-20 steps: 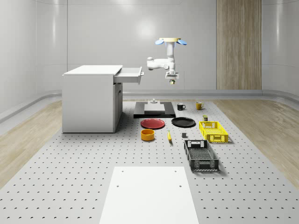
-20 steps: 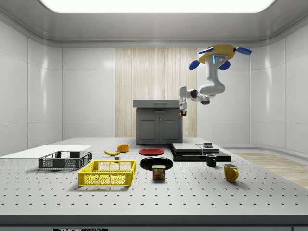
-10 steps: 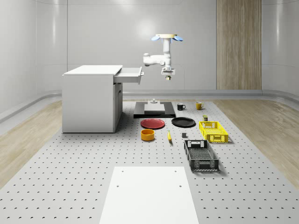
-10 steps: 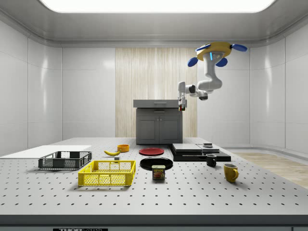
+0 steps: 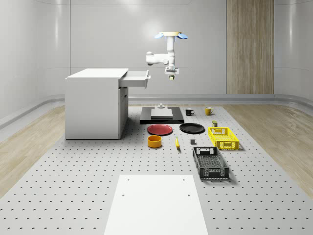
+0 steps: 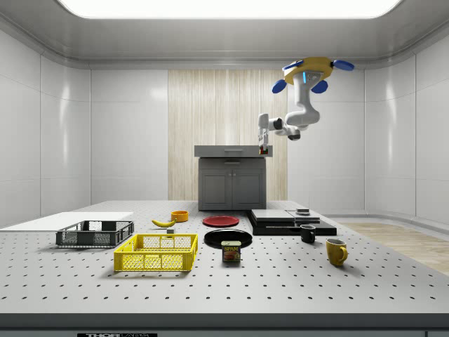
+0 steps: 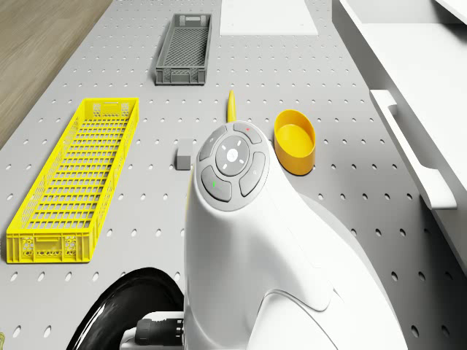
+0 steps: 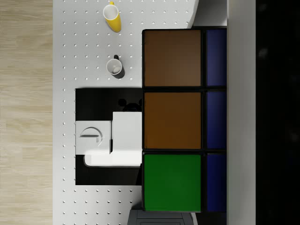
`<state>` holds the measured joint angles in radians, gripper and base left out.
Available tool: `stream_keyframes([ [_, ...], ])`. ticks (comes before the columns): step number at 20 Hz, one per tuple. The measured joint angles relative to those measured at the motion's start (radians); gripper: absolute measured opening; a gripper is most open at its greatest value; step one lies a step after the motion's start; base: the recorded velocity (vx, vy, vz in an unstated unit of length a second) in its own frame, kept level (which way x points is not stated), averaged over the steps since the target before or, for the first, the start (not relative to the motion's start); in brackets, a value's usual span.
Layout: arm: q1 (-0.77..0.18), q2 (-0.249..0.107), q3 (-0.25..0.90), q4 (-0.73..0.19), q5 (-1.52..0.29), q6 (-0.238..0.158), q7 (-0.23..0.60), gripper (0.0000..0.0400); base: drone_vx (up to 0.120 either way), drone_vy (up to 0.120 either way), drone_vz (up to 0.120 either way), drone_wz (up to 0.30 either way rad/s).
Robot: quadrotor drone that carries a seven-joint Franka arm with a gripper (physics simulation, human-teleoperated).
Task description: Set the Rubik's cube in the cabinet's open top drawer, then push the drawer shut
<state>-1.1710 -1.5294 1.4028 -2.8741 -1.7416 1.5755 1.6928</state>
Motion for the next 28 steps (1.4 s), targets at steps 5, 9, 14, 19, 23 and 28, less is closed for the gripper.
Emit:
stream_keyframes([
  [5,-0.001,-0.006,0.001,0.0,0.002,0.005,0.001,0.0325,0.096,-0.12,0.12,0.0],
  [9,-0.002,-0.01,0.001,0.0,0.004,0.009,0.001,0.0325,0.11,-0.12,0.12,0.0],
  [14,-0.003,-0.015,0.002,0.0,0.006,0.014,0.002,0.0325,0.0,-0.12,0.12,0.0],
  [19,-0.003,-0.02,0.003,0.001,0.008,0.018,0.003,0.0325,0.0,-0.12,0.056,0.0],
  [23,-0.004,-0.023,0.003,0.001,0.009,0.021,0.003,0.0325,0.0,-0.12,0.05,0.0],
  [28,-0.005,-0.027,0.004,0.001,0.011,0.025,0.004,0.0325,0.0,-0.12,0.024,0.0],
])
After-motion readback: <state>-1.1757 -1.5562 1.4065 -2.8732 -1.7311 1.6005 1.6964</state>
